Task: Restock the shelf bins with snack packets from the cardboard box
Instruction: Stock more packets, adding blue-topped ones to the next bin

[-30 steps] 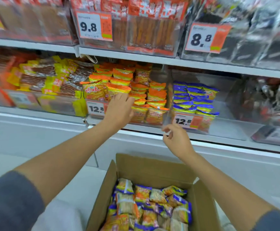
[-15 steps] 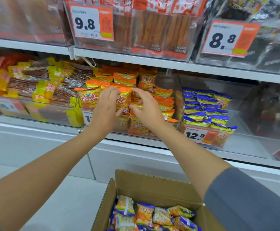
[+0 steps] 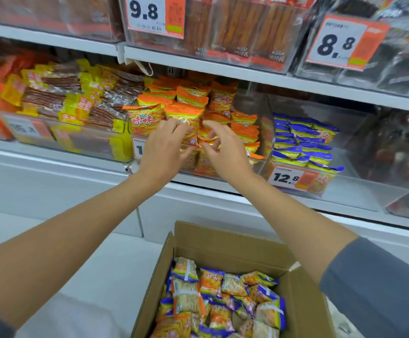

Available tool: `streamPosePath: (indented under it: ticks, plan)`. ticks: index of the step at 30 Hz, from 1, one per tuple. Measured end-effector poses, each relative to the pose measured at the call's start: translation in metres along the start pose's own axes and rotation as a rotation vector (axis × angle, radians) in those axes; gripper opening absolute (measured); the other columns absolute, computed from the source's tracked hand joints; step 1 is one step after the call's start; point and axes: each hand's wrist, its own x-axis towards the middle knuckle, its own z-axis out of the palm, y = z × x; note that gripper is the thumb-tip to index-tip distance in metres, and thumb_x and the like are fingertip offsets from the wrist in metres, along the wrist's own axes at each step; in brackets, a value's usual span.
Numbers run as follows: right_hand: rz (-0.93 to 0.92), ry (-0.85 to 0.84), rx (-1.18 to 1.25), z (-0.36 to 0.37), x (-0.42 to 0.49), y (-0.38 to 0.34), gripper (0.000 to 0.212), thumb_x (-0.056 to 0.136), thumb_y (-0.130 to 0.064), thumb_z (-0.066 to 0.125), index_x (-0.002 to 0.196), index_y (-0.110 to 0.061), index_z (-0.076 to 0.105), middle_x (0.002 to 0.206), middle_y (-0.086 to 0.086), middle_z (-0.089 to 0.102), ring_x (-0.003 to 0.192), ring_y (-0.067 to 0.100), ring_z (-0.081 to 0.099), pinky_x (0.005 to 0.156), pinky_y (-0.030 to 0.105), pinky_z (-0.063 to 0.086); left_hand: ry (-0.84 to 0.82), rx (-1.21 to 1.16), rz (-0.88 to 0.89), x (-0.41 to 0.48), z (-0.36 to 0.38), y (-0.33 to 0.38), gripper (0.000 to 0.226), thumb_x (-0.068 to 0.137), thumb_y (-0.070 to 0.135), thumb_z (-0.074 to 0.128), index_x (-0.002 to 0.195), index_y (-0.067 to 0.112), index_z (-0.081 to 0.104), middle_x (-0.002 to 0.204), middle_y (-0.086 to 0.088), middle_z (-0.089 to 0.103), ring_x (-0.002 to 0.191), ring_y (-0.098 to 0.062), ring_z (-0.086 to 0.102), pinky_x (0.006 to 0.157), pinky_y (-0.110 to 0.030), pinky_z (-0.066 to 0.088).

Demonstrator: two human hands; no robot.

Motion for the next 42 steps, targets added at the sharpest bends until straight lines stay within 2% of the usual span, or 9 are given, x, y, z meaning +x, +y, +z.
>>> streamPosePath:
  ticks: [4, 10, 13, 18, 22, 27, 31, 36, 42]
  plan:
    - [0.053, -0.170, -0.041, -0.014, -0.072, 0.018, 0.028, 0.090, -0.013, 0.062, 0.118, -0.017, 0.065, 0.098, -0.002, 0.063, 0.081, 0.015, 0.055, 0.078, 0.035, 0.049, -0.370, -0.189, -0.124, -0.057, 0.009, 0.043, 0.027, 0.088, 0.027, 0.068, 0.111, 0.018, 0.058, 0.103, 0.001, 0.055, 0.091, -0.021, 0.055, 0.073, -0.040, 0.049]
    - [0.317, -0.593, -0.100, -0.003, -0.207, 0.089, 0.026, 0.093, -0.014, 0.058, 0.118, -0.018, 0.066, 0.102, -0.002, 0.067, 0.088, 0.013, 0.060, 0.081, 0.028, 0.049, -0.846, -0.409, -0.402, -0.176, 0.061, 0.086, 0.022, 0.089, 0.026, 0.069, 0.108, 0.018, 0.062, 0.094, 0.008, 0.056, 0.086, -0.012, 0.055, 0.075, -0.025, 0.043]
    - [0.458, -0.723, -0.065, 0.013, -0.258, 0.133, 0.024, 0.094, -0.015, 0.057, 0.116, -0.018, 0.066, 0.097, -0.006, 0.064, 0.085, 0.012, 0.058, 0.076, 0.028, 0.048, -0.905, -0.481, -0.610, -0.213, 0.080, 0.082, 0.009, 0.091, 0.014, 0.065, 0.098, 0.019, 0.063, 0.097, 0.001, 0.060, 0.078, -0.013, 0.056, 0.072, -0.032, 0.050]
    - [0.623, -0.713, 0.058, 0.070, -0.288, 0.157, 0.015, 0.094, -0.010, 0.055, 0.102, -0.012, 0.068, 0.077, -0.007, 0.058, 0.072, 0.012, 0.053, 0.058, 0.020, 0.039, -0.897, -0.453, -0.701, -0.226, 0.091, 0.059, 0.013, 0.092, 0.007, 0.061, 0.099, 0.018, 0.062, 0.101, 0.000, 0.060, 0.087, -0.015, 0.060, 0.064, -0.012, 0.046]
    - [0.720, -0.801, 0.227, 0.119, -0.294, 0.142, 0.029, 0.092, -0.011, 0.059, 0.121, -0.010, 0.064, 0.099, 0.000, 0.059, 0.099, 0.020, 0.061, 0.084, 0.027, 0.047, -0.899, -0.435, -0.789, -0.240, 0.082, 0.041, 0.018, 0.091, 0.006, 0.064, 0.108, 0.011, 0.063, 0.107, -0.007, 0.063, 0.095, -0.021, 0.063, 0.081, -0.033, 0.054]
    - [0.509, -1.073, 0.111, 0.163, -0.310, 0.120, 0.081, 0.080, -0.016, 0.074, 0.148, -0.020, 0.030, 0.146, 0.009, 0.042, 0.132, 0.032, 0.043, 0.106, 0.044, 0.041, -0.939, -0.454, -0.786, -0.247, 0.076, 0.042, 0.021, 0.093, 0.010, 0.062, 0.111, 0.019, 0.061, 0.108, 0.000, 0.062, 0.094, -0.012, 0.062, 0.072, -0.014, 0.049]
    - [0.370, -0.887, -0.007, 0.163, -0.307, 0.107, 0.066, 0.083, -0.008, 0.062, 0.144, -0.017, 0.037, 0.132, 0.010, 0.052, 0.125, 0.031, 0.046, 0.104, 0.042, 0.036, -0.964, -0.432, -0.758, -0.244, 0.075, 0.050, 0.025, 0.093, 0.007, 0.061, 0.117, 0.012, 0.061, 0.115, -0.004, 0.061, 0.100, -0.016, 0.061, 0.070, -0.005, 0.044]
    - [0.248, -0.800, -0.127, 0.116, -0.265, 0.100, 0.037, 0.084, -0.041, 0.052, 0.108, -0.018, 0.068, 0.102, 0.005, 0.055, 0.105, 0.025, 0.046, 0.093, 0.039, 0.032, -1.101, -0.420, -0.668, -0.229, 0.077, 0.066, 0.051, 0.087, 0.007, 0.064, 0.136, 0.014, 0.051, 0.133, -0.002, 0.055, 0.116, -0.017, 0.056, 0.082, -0.019, 0.042]
    - [0.434, -0.680, 0.195, 0.049, -0.246, 0.086, 0.061, 0.092, -0.059, 0.049, 0.070, -0.003, 0.057, 0.075, 0.008, 0.051, 0.066, 0.020, 0.048, 0.064, 0.035, 0.036, -1.186, -0.682, -0.607, -0.209, 0.065, 0.096, 0.034, 0.079, 0.019, 0.078, 0.109, 0.027, 0.063, 0.107, 0.002, 0.067, 0.098, -0.017, 0.063, 0.083, -0.033, 0.052]
